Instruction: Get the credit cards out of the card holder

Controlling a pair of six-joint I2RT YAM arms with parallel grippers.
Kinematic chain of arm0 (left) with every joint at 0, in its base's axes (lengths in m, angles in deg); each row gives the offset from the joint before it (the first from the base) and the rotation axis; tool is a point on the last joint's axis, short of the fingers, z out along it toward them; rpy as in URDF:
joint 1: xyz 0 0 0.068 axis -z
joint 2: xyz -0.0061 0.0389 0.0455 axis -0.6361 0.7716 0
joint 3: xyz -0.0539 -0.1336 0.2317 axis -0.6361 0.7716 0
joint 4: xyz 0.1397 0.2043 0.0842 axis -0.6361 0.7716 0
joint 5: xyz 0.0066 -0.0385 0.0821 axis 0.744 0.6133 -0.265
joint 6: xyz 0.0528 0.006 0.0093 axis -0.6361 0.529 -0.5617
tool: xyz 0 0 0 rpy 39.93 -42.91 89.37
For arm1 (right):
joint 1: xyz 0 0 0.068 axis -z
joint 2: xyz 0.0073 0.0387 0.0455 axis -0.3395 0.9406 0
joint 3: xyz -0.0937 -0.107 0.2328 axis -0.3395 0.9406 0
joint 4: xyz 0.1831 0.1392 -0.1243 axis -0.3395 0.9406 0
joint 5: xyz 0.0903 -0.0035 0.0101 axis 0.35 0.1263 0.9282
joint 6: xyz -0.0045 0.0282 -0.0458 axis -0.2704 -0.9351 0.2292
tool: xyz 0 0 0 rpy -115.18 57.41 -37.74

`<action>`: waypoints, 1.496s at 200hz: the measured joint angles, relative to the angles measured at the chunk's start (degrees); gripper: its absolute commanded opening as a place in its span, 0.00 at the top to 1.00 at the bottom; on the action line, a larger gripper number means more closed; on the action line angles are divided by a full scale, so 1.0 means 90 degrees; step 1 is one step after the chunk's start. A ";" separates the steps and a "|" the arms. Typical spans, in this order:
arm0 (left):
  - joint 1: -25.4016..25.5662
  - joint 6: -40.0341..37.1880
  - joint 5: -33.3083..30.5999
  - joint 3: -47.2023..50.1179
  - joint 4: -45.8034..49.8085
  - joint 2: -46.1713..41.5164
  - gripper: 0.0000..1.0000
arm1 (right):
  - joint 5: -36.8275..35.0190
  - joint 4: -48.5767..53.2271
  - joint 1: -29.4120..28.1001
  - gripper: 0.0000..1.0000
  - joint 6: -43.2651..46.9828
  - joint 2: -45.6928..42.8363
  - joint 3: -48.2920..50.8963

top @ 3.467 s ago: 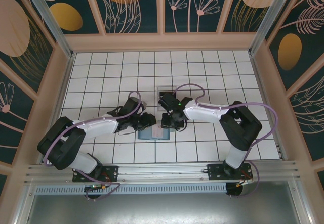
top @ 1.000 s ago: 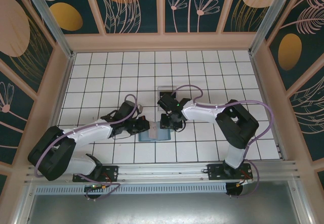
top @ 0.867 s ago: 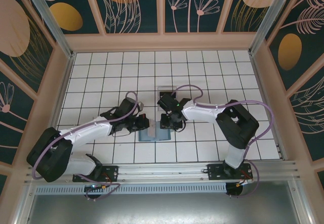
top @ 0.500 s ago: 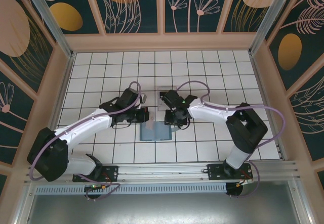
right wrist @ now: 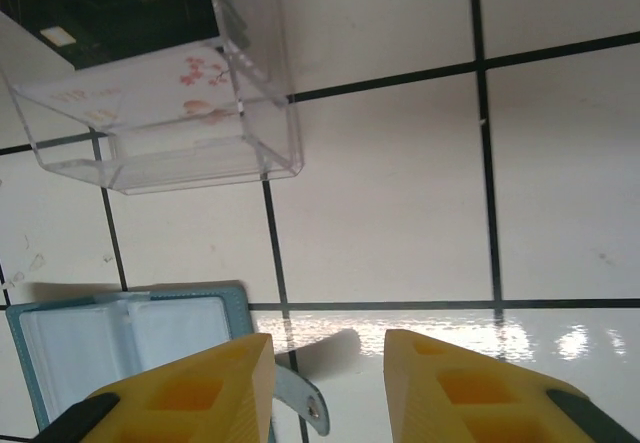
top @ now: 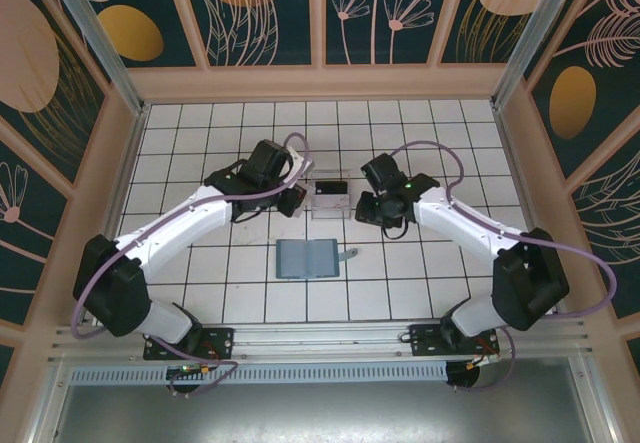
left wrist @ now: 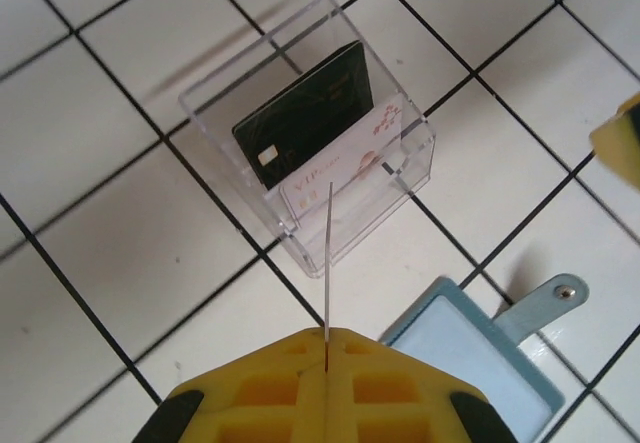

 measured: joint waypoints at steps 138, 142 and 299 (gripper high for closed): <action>0.0010 -0.3840 0.0328 -0.4121 0.2958 0.3249 0.99 | -0.0051 0.0270 0.0597 0.65 0.0211 -0.0821 0.0415; 0.0019 -0.3876 0.0328 -0.4187 0.2990 0.3315 0.99 | -0.0051 0.0272 0.0610 0.65 0.0211 -0.0823 0.0418; 0.0335 -0.5124 0.0301 -0.5787 0.3619 0.4828 1.00 | 0.0000 0.0277 0.0843 0.65 0.0214 -0.0945 0.0719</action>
